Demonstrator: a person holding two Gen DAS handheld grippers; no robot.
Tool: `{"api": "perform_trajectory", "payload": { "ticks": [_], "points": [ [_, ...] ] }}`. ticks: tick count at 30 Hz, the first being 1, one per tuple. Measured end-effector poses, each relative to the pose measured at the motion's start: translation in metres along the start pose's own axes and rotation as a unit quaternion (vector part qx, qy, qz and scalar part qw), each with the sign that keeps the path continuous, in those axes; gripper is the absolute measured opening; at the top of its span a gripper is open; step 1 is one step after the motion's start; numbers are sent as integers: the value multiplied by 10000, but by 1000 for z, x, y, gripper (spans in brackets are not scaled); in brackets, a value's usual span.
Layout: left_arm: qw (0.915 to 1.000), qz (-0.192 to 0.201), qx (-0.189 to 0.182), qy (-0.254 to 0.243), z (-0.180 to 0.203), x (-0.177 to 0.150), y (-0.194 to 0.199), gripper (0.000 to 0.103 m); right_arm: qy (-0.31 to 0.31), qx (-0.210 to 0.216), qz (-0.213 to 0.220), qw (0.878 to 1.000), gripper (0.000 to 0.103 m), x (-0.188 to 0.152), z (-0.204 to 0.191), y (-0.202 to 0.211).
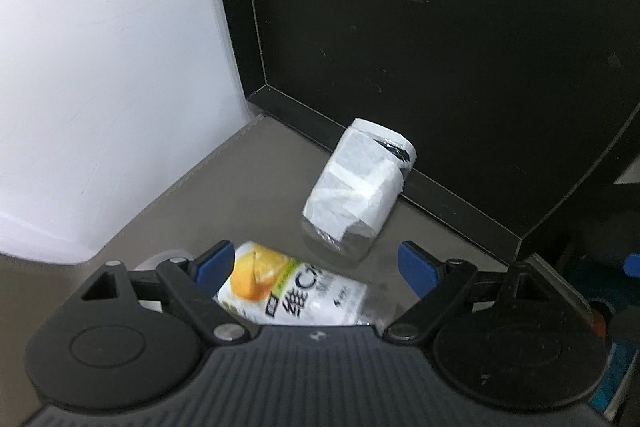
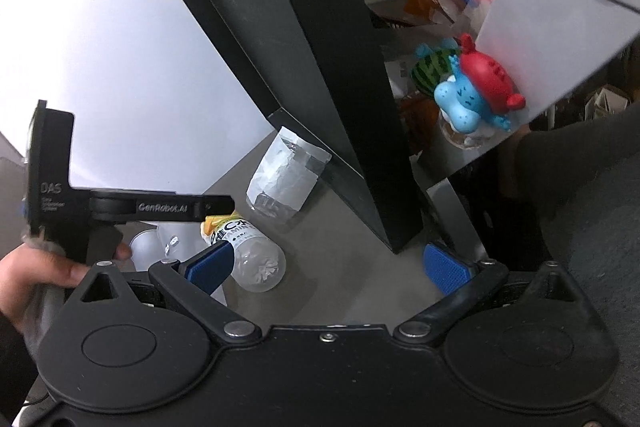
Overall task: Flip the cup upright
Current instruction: 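Move the left tool toward the paper-wrapped clear cup lying on its side, then close the left gripper on the paper-wrapped cup and lift it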
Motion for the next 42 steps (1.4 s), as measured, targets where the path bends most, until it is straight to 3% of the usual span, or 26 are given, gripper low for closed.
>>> {"api": "perform_trajectory", "payload": {
  "ticks": [5, 14, 18, 27, 29, 30, 32, 42],
  "points": [
    [9995, -79, -259, -130, -1, 11, -19, 88, 80, -31, 32, 10000, 102, 0, -4, -1],
    [9963, -241, -320, -755, 13, 24, -53, 88, 67, 20, -208, 9998, 102, -3, -9, -14],
    [9950, -470, -698, -539, 10, 32, -71, 88, 97, 34, -286, 9995, 102, -4, -12, -17],
    [9922, -636, -581, -904, 17, 41, -96, 87, -42, 4, -412, 9991, 102, -3, -7, -22],
    [9919, -658, -741, -795, 16, 43, -100, 79, -41, 12, -422, 9991, 102, -3, -8, -22],
    [9920, -646, -784, -750, 15, 44, -101, 72, -45, 12, -428, 9991, 102, -3, -8, -23],
    [9917, -626, -671, -897, 19, 45, -101, 70, -60, 24, -445, 9990, 102, -3, -9, -24],
    [9940, -198, -634, -873, 24, 51, -71, 69, -102, 74, -447, 9989, 102, -3, -7, -24]
  ]
}}
Point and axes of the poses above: each gripper's, at about its wrist camera, not at the fingertips, and y roughly against the way its jaws point, z to its right, x to its top, the point moved 1 cm from there along -y, roughly the way its jaws point, and after that the axes turned 4 degrees about -z, right-handed, at the moved point
